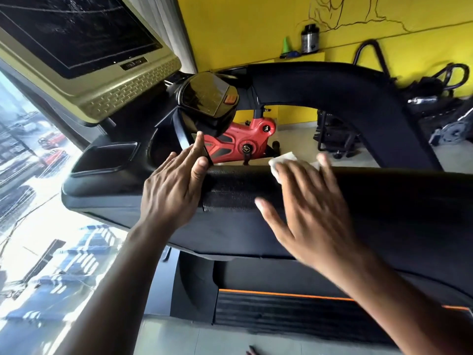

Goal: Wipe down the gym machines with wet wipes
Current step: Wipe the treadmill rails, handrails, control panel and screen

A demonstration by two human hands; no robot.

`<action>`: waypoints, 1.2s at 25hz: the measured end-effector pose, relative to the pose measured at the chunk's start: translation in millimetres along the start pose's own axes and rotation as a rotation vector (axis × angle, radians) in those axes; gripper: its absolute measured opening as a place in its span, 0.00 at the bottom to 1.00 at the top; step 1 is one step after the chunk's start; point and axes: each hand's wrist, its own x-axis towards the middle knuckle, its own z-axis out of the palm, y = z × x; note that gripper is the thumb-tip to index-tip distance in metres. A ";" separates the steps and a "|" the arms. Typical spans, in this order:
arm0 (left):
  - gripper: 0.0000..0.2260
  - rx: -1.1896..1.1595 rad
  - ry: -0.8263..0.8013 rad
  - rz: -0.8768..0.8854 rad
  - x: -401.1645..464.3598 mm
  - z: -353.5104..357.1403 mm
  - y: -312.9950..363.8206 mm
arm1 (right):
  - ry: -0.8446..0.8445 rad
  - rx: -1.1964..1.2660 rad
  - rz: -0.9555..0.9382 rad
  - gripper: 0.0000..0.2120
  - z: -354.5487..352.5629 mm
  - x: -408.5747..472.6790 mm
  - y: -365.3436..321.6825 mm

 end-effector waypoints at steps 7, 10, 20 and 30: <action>0.28 -0.046 -0.104 -0.019 3.1 -5.6 -1.2 | -0.198 -0.044 -0.167 0.39 6.8 38.8 -56.4; 0.28 -0.090 -0.173 -0.010 5.9 -8.5 1.6 | -0.126 0.032 -0.225 0.39 0.6 -14.2 -25.0; 0.27 -0.224 -0.499 0.043 48.6 3.4 58.1 | -0.130 0.000 -0.031 0.31 -1.9 25.8 4.3; 0.28 -0.107 -0.533 -0.008 47.9 2.0 65.3 | -0.153 -0.040 0.298 0.36 -20.5 -1.8 60.8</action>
